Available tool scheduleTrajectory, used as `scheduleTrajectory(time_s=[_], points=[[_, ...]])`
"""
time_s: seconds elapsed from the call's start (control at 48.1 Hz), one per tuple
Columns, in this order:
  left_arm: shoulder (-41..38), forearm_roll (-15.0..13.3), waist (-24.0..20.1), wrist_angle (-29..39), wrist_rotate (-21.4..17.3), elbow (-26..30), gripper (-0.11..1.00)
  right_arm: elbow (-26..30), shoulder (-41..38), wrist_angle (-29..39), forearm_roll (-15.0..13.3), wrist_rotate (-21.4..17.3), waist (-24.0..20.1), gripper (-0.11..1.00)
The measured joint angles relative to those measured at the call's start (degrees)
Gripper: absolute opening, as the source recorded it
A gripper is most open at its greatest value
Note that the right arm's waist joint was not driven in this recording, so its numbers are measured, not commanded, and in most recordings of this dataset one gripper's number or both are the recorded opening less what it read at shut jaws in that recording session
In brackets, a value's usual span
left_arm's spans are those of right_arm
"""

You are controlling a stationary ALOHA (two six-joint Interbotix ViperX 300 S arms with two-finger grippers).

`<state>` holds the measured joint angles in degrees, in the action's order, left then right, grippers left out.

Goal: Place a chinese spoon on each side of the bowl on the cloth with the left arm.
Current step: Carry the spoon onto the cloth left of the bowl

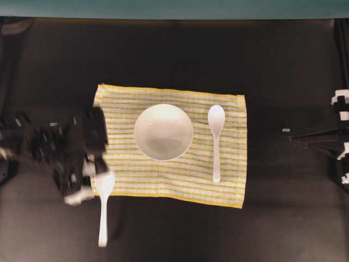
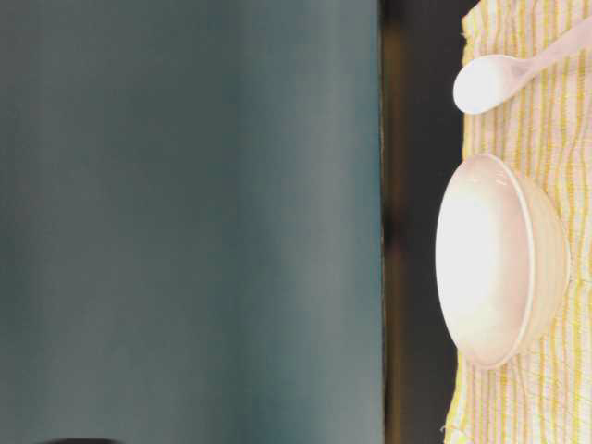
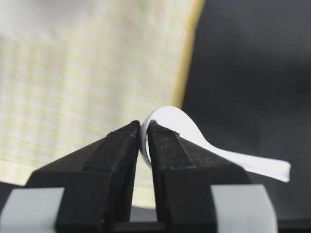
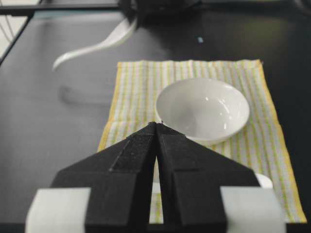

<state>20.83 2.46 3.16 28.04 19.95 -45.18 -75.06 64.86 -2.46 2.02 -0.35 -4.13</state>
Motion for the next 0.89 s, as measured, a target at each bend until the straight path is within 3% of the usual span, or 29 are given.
scheduleTrajectory(time_s=[0.187, 0.354, 0.582, 0.77, 0.895], points=[[0.18, 0.00, -12.92, 1.93, -11.69, 0.53, 0.09, 0.00, 0.00, 0.44, 0.00, -0.09, 0.00, -0.01], [-3.16, 0.00, -19.51, 2.99, -19.07, 0.79, 0.09, 0.00, 0.00, 0.44, 0.00, -0.09, 0.00, -0.01], [-9.05, 0.00, -24.87, -1.67, -21.36, 1.05, 0.09, -0.09, 0.00, 0.44, 0.00, -0.09, 0.00, -0.01], [-12.13, 0.00, -25.66, -10.81, -22.59, 0.62, 0.08, -0.53, 0.00, 0.44, -0.09, -0.09, 0.00, -0.01], [-13.45, 0.00, -26.19, -12.48, -21.97, 0.00, 0.08, -1.05, 0.09, 0.44, 0.00, -0.09, 0.00, -0.01]])
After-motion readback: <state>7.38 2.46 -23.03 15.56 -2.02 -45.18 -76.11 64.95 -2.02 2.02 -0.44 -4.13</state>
